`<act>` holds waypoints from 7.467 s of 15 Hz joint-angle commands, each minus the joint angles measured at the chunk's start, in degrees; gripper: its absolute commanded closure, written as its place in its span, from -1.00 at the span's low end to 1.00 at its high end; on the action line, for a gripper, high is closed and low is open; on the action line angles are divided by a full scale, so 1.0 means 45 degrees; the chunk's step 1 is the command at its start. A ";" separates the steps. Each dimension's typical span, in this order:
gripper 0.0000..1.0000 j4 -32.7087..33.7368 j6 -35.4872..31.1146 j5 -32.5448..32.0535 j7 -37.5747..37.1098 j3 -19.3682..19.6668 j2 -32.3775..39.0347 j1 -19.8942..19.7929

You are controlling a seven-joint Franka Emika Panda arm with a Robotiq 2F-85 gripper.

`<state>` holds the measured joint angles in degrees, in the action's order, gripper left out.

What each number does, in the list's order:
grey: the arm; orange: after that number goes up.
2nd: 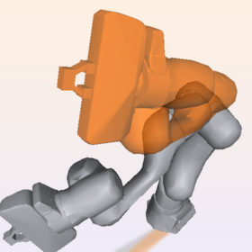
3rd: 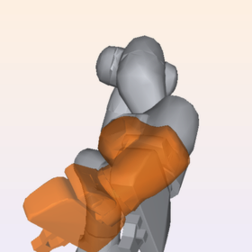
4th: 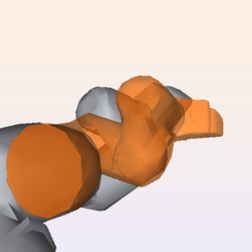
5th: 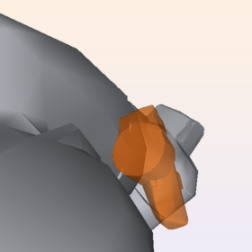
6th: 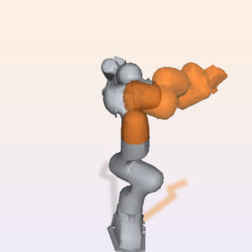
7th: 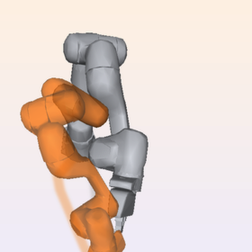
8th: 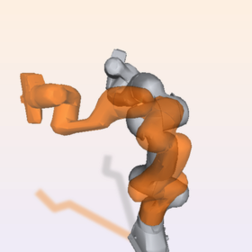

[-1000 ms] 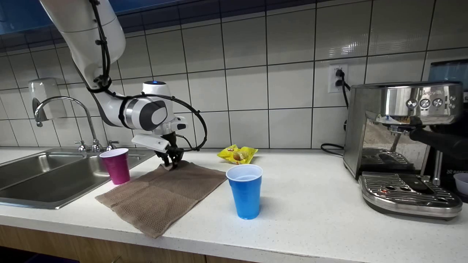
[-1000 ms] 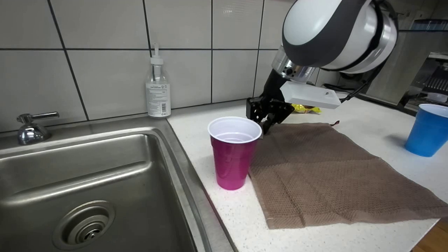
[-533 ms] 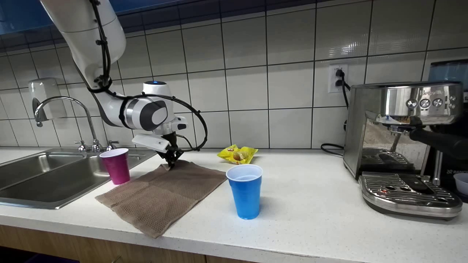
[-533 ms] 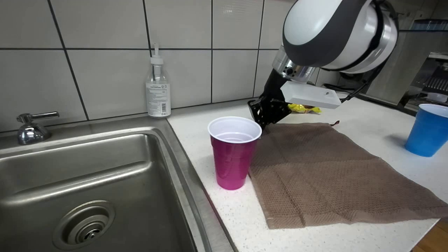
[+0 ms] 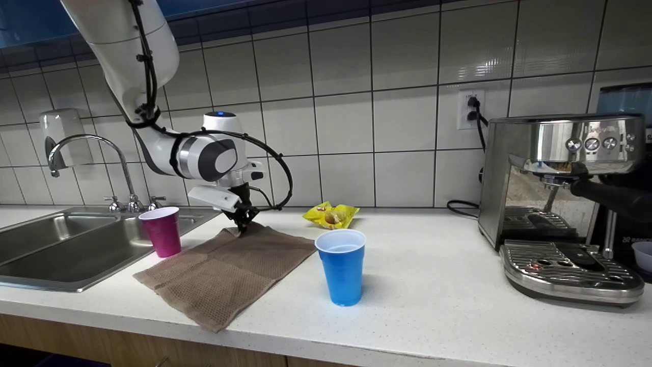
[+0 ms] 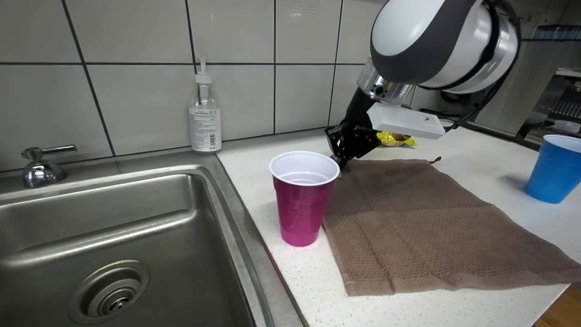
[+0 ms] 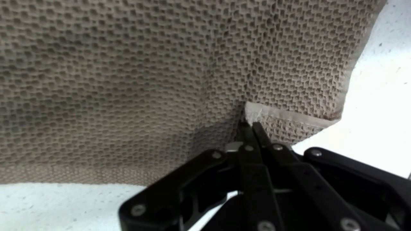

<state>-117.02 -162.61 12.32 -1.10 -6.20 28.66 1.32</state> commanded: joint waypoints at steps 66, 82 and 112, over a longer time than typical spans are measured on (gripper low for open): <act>0.99 -0.5185 0.5096 0.1021 0.2282 0.1583 -0.8311 -0.0715; 0.99 -0.6218 0.5126 0.1052 0.2688 0.2117 -0.9371 -0.0702; 0.99 -0.8454 0.5803 -0.0497 0.3850 0.2858 -1.0807 -0.0737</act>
<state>-153.70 -137.65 11.94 16.06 6.41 -18.56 -2.36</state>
